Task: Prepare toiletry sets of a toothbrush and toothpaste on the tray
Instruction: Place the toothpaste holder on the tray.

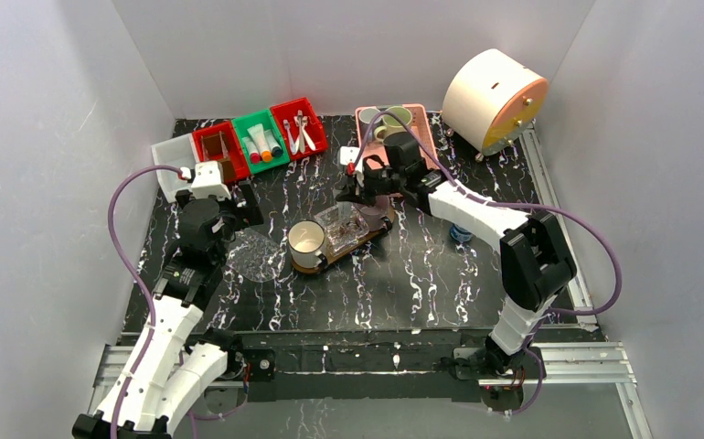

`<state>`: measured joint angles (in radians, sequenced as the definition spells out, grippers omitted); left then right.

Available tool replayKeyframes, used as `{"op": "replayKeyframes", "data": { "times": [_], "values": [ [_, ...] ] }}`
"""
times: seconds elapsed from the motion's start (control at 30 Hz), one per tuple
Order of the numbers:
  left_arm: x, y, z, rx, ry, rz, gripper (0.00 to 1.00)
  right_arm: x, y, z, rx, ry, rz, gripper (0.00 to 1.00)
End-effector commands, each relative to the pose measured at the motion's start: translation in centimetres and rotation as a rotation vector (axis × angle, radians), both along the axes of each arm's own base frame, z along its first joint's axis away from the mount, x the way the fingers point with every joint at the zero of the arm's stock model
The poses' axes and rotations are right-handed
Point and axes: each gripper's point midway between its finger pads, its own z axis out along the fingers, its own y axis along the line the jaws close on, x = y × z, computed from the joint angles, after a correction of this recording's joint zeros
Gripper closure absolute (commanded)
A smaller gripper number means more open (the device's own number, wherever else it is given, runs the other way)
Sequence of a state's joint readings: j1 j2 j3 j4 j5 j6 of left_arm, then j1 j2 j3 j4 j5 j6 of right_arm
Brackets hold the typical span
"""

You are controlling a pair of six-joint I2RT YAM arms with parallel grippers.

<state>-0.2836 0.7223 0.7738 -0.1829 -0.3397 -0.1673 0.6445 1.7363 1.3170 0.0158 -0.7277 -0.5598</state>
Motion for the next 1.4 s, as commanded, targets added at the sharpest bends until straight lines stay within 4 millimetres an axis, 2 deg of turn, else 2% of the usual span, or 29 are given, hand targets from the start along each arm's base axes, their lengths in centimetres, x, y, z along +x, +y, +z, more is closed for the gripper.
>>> {"op": "replayKeyframes", "data": {
  "times": [0.0,0.17,0.27,0.43,0.67,0.83,1.0,1.13,1.2,1.23,1.27,1.3,1.33,1.37],
  "values": [
    [0.1,-0.1,-0.3,0.008,0.003,-0.009,0.02,0.6,0.3,0.5,0.027,-0.069,0.000,0.96],
    [0.1,-0.2,-0.3,0.010,0.003,-0.011,0.02,0.8,0.2,-0.1,0.020,-0.069,-0.009,0.91],
    [0.1,-0.2,-0.3,0.009,0.003,-0.011,0.02,0.7,0.2,-0.1,0.020,-0.067,-0.007,0.82],
    [0.1,-0.2,-0.4,0.010,0.003,-0.012,0.02,0.5,0.1,0.1,0.024,-0.071,-0.003,0.70],
    [0.1,-0.2,-0.4,0.010,0.004,-0.012,0.02,0.3,0.1,0.7,0.036,-0.077,0.002,0.60],
    [0.1,-0.2,-0.4,0.008,0.003,-0.011,0.02,0.3,-0.1,2.5,0.069,-0.089,-0.023,0.50],
    [0.2,-0.1,-0.6,0.004,0.006,-0.003,0.02,0.4,-0.7,5.8,0.145,-0.109,-0.103,0.37],
    [0.7,-0.4,-0.6,-0.019,0.010,0.005,0.02,0.6,-2.0,7.6,0.196,-0.118,-0.209,0.23],
    [1.2,-0.6,-0.7,-0.030,0.029,0.007,0.02,1.1,-3.1,8.8,0.232,-0.132,-0.298,0.11],
    [1.6,-0.8,-0.8,-0.035,0.050,0.014,0.02,1.3,-3.9,9.4,0.253,-0.140,-0.355,0.03],
    [2.2,-0.9,-0.8,-0.039,0.070,0.017,0.02,1.4,-5.0,9.5,0.273,-0.135,-0.419,0.01],
    [2.9,-1.2,-0.7,-0.050,0.090,0.026,0.02,1.4,-6.7,10.8,0.315,-0.160,-0.509,0.01],
    [3.6,-1.3,-0.7,-0.054,0.108,0.038,0.02,1.4,-7.7,10.5,0.327,-0.157,-0.564,0.01],
    [4.3,-1.4,-0.8,-0.055,0.131,0.051,0.01,1.9,-9.4,11.2,0.366,-0.165,-0.664,0.01]
  ]
}}
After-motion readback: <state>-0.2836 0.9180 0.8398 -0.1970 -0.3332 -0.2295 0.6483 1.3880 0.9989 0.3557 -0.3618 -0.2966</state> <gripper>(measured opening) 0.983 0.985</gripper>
